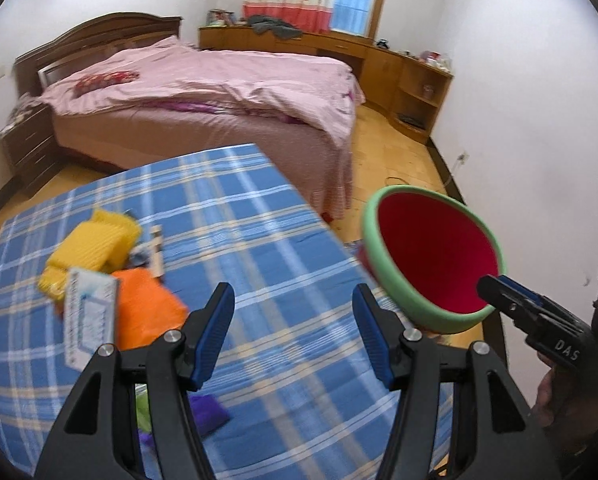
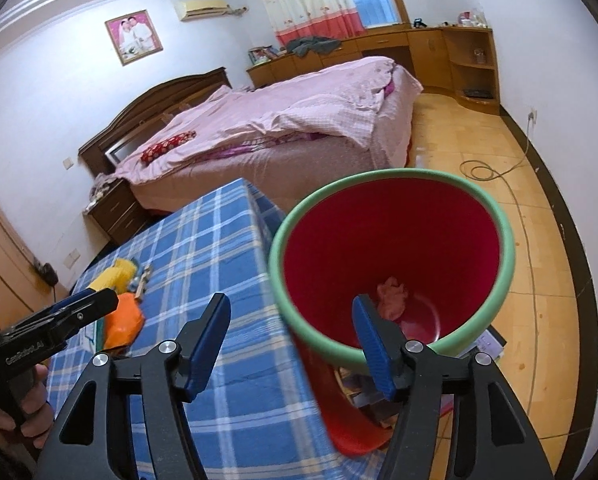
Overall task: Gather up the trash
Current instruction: 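Withdraw both tools from the bin back toward the table, then grasp the white medicine box with the left tool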
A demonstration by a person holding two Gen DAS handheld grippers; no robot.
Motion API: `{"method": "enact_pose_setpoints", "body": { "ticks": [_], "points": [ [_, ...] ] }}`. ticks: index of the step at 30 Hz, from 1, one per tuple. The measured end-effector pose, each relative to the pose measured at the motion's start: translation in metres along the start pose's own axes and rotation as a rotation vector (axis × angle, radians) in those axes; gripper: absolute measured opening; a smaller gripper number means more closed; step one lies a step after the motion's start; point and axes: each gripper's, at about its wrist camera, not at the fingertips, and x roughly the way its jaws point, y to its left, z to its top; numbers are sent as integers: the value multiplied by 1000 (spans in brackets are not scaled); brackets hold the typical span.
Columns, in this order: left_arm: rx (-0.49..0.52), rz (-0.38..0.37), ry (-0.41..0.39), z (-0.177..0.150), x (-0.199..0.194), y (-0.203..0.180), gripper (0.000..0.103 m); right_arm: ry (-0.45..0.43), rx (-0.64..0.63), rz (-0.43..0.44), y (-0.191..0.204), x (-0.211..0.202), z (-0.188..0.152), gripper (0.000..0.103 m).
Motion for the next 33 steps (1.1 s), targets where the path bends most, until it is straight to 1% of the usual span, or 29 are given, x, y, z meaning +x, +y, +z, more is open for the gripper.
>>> {"method": "enact_pose_setpoints", "body": {
  "ticks": [8, 12, 15, 16, 19, 27, 33],
  "points": [
    [-65, 103, -1, -17, -11, 51, 61, 34, -29, 19, 26, 8, -13, 66],
    [-111, 149, 16, -24, -8, 80, 61, 54, -41, 24, 36, 15, -19, 70],
    [-128, 200, 26, -30, -4, 97, 66, 67, -48, 23, 42, 20, -23, 71],
    [-136, 222, 30, -32, -2, 105, 67, 71, -51, 22, 44, 22, -23, 71],
    [-153, 257, 49, -38, 4, 122, 67, 84, -59, 19, 50, 28, -26, 72],
    [-180, 288, 88, -45, 24, 146, 67, 110, -84, 22, 64, 41, -31, 72],
    [-189, 266, 91, -47, 34, 151, 67, 132, -101, 26, 74, 51, -34, 72]
  ]
}}
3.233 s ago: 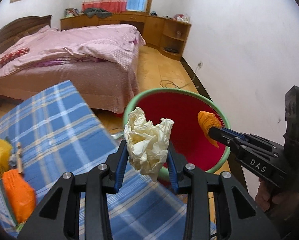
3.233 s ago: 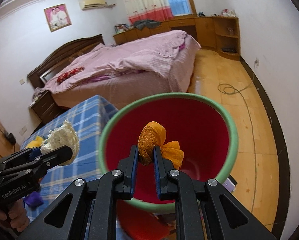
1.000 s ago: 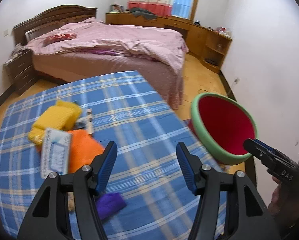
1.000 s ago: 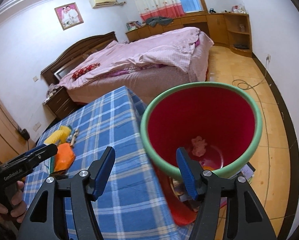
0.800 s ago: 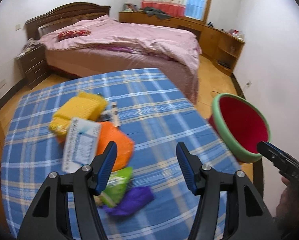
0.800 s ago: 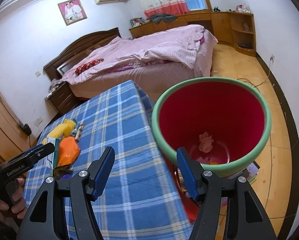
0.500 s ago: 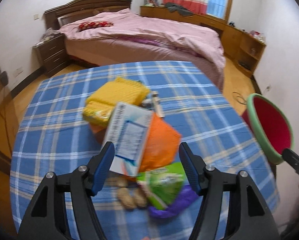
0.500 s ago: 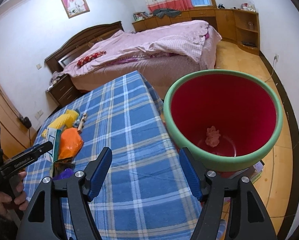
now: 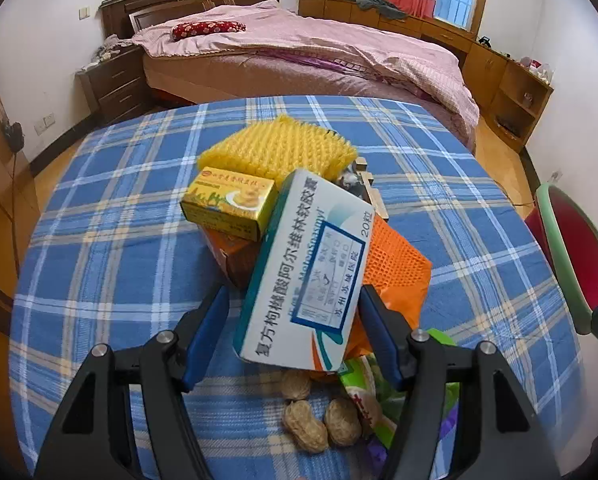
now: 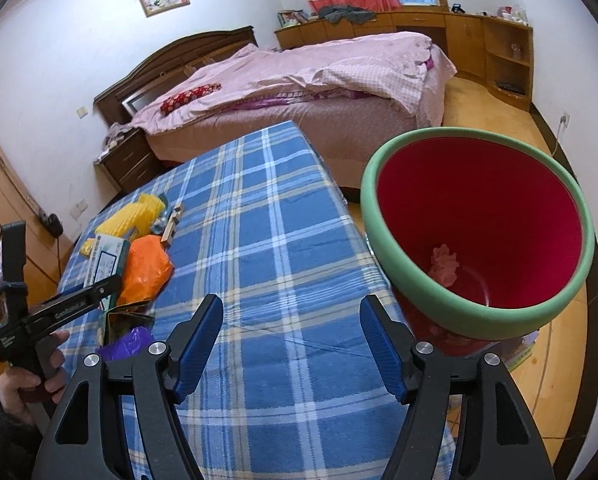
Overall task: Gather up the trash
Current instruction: 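Grasp the white medicine box with the left tool, then grasp the green snack wrapper with the right tool while the left tool holds the box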
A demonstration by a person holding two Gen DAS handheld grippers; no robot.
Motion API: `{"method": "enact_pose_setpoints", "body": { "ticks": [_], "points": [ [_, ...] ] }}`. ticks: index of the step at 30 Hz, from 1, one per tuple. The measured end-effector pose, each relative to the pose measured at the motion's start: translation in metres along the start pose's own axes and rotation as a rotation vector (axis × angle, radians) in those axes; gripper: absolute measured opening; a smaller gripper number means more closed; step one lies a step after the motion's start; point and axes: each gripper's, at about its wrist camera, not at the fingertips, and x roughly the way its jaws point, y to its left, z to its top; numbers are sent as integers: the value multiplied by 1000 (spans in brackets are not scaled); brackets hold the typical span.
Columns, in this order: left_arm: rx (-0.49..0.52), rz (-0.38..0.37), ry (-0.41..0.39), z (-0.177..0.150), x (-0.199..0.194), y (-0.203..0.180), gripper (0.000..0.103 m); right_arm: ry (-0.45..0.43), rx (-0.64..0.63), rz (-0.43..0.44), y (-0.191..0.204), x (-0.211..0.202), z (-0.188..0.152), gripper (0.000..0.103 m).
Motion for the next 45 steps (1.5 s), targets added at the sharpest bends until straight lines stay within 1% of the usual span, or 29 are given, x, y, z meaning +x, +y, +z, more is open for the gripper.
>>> {"method": "enact_pose_setpoints", "body": {
  "ticks": [3, 4, 10, 19, 29, 35, 36, 39, 45],
  "points": [
    [-6, -12, -6, -1, 0, 1, 65, 8, -7, 6, 4, 3, -1, 72],
    [-7, -22, -10, -1, 0, 1, 60, 10, -9, 7, 6, 4, 0, 72],
    [-5, -53, -45, -5, -13, 2, 59, 15, -21, 21, 13, 5, -3, 72],
    [-35, -88, -111, -15, -51, 13, 59, 9, -52, 51, 30, 2, -3, 72],
    [-126, -49, -115, -36, -74, 50, 59, 29, -136, 120, 74, 9, -5, 73],
    [-186, -26, -99, -49, -75, 75, 59, 81, -204, 180, 110, 25, -11, 73],
    [-193, -24, -97, -51, -75, 79, 59, 91, -213, 185, 115, 28, -12, 76],
    [-211, -17, -92, -56, -75, 87, 59, 118, -241, 196, 129, 39, -16, 78],
    [-237, -14, -87, -62, -73, 98, 59, 152, -295, 182, 155, 56, -21, 78]
  ]
}}
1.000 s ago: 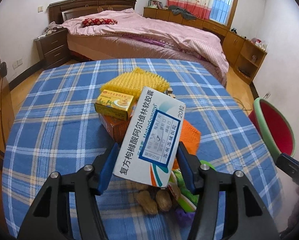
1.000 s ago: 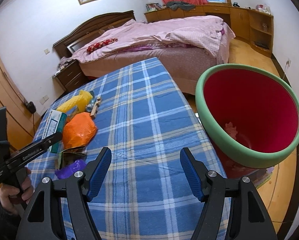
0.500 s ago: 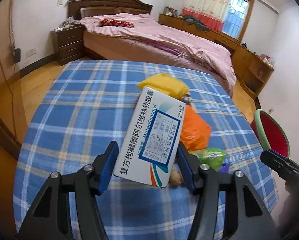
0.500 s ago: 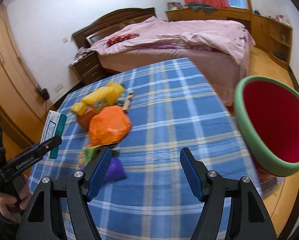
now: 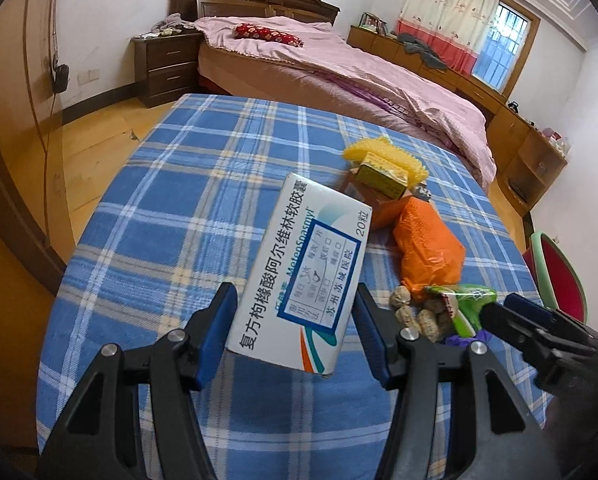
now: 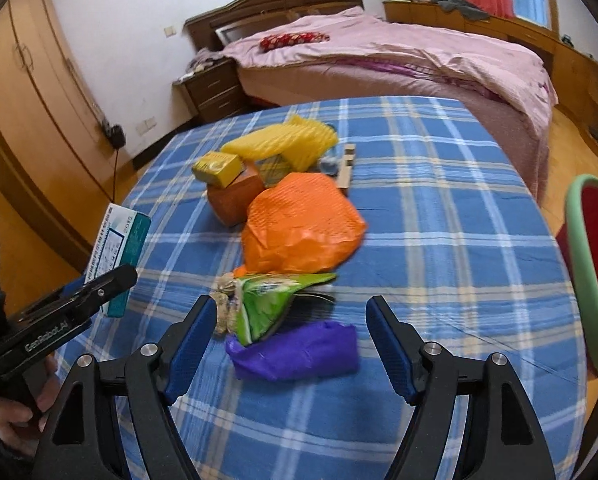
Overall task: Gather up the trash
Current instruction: 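Grasp the green snack wrapper with the right tool while the left tool holds the box, then carry the box and wrapper over the red bin and open both tools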
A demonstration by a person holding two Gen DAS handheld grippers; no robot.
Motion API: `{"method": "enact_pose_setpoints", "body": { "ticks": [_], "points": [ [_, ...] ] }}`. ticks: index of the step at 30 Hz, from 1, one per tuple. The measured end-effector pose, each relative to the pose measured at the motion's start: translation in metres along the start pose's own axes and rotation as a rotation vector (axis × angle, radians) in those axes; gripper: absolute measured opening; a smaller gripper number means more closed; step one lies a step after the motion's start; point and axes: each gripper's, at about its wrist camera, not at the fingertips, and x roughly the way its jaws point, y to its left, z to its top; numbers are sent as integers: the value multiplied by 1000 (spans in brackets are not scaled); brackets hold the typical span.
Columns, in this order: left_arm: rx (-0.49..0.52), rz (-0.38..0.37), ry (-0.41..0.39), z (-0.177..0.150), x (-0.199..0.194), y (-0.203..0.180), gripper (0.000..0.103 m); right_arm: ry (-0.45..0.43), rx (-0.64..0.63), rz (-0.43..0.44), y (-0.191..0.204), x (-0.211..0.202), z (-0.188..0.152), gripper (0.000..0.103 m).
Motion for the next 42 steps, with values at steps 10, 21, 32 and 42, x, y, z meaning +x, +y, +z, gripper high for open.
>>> {"method": "enact_pose_setpoints", "body": {
  "ticks": [10, 21, 32, 42],
  "points": [
    [-16, -7, 9, -4, 3, 7, 59, 45, -14, -65, 13, 35, 7, 78],
    [-22, -14, 13, -6, 4, 9, 59, 45, -29, -91, 16, 40, 6, 70],
    [-12, -31, 1, -4, -3, 1, 59, -41, 12, -52, 6, 7, 10, 70],
    [12, -75, -17, 4, -17, -16, 59, -147, 57, -35, -13, -44, 15, 70]
  ]
}}
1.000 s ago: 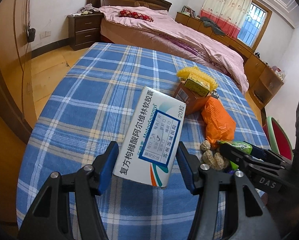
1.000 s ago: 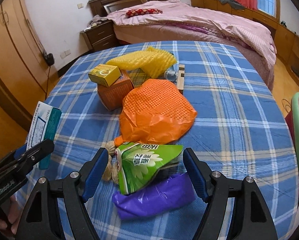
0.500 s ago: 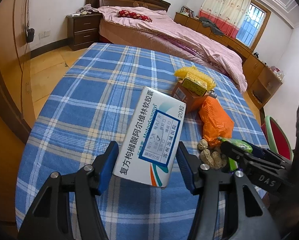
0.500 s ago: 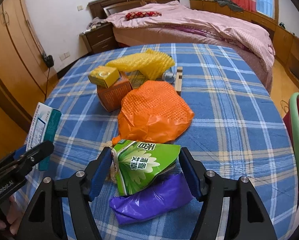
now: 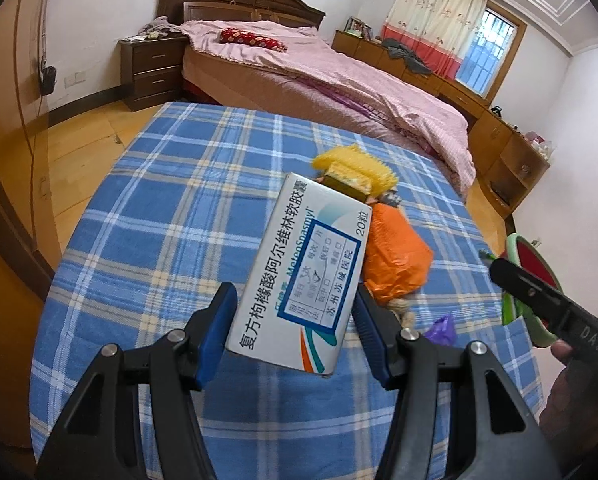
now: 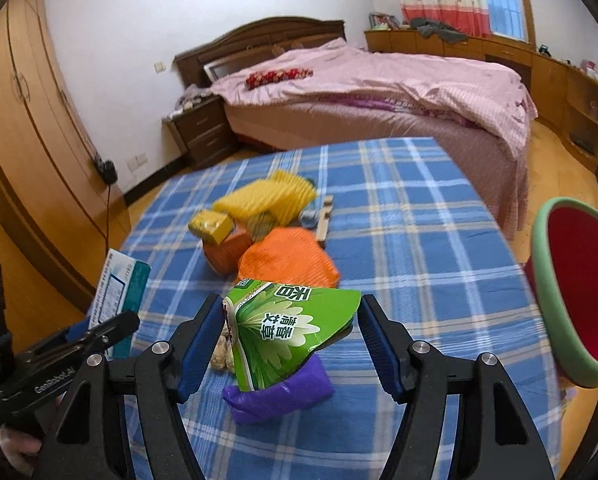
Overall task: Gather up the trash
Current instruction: 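Carry the box and wrapper over the red bin and open both tools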
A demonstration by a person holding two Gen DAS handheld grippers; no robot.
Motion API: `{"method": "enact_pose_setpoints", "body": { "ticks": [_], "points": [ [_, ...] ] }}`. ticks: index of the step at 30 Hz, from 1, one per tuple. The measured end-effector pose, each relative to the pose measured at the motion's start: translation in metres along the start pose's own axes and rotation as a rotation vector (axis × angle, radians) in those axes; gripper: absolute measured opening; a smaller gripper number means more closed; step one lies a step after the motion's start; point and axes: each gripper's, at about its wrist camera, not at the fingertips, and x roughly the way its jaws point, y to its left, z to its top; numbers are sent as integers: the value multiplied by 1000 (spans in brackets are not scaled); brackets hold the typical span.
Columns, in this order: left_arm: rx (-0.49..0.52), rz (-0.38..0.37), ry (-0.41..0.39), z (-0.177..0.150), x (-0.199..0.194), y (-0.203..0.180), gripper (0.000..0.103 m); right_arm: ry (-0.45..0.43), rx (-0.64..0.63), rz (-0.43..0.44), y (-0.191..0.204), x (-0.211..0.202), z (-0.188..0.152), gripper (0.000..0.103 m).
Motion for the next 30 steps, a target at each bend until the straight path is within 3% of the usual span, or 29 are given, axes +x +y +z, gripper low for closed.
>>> {"method": "enact_pose_setpoints", "body": {
  "ticks": [14, 30],
  "points": [
    [69, -101, 16, 15, -7, -52, 59, -115, 91, -58, -53, -59, 9, 70],
    [211, -203, 68, 15, 2, -138, 59, -170, 202, -173, -131, -102, 5, 70]
  ]
}}
